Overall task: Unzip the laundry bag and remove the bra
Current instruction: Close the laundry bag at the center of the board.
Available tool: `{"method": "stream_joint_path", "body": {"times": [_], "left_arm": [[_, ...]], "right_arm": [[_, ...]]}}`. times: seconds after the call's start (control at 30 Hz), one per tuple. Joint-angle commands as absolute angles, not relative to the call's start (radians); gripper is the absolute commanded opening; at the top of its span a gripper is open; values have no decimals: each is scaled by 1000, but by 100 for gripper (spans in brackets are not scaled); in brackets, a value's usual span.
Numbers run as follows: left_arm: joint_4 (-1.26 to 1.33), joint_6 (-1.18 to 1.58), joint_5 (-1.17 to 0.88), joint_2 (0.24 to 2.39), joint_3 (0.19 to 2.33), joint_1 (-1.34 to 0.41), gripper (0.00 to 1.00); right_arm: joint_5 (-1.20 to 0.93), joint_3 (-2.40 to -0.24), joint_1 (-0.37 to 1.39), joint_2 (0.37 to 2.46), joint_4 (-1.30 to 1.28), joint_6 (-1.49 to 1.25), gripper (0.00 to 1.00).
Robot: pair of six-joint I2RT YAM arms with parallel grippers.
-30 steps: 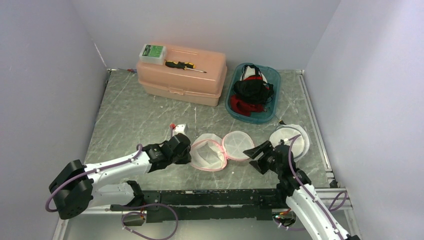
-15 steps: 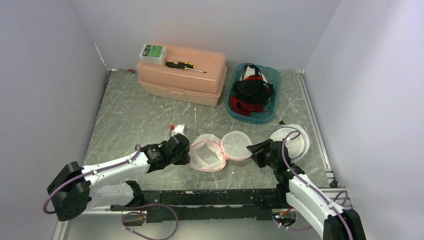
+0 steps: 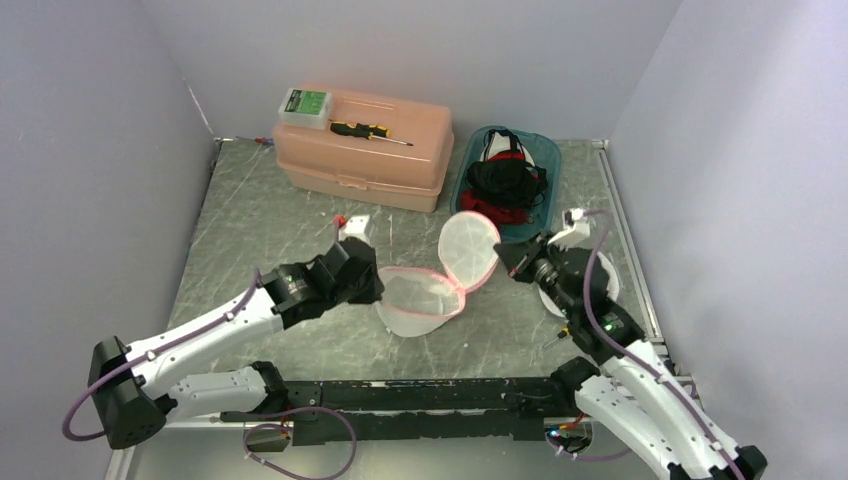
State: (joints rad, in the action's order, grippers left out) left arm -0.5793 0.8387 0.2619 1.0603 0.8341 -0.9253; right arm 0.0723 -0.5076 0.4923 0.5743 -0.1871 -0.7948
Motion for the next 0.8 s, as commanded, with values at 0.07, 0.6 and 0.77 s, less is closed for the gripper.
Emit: {"method": "stream_joint_path", "body": {"times": [0.07,0.6,0.77], "left_arm": [[-755,729,315,1156,1125,-925,3],[-642,703,359,1154,1046,-925,3],[-451,713,341,1146,819,-925,3]], "right_arm": [[84,-847,565,667,-362,-443,0],[198,-789,655,607,-290,-324,0],[278,-503,704,506,-114,-344,0]]}}
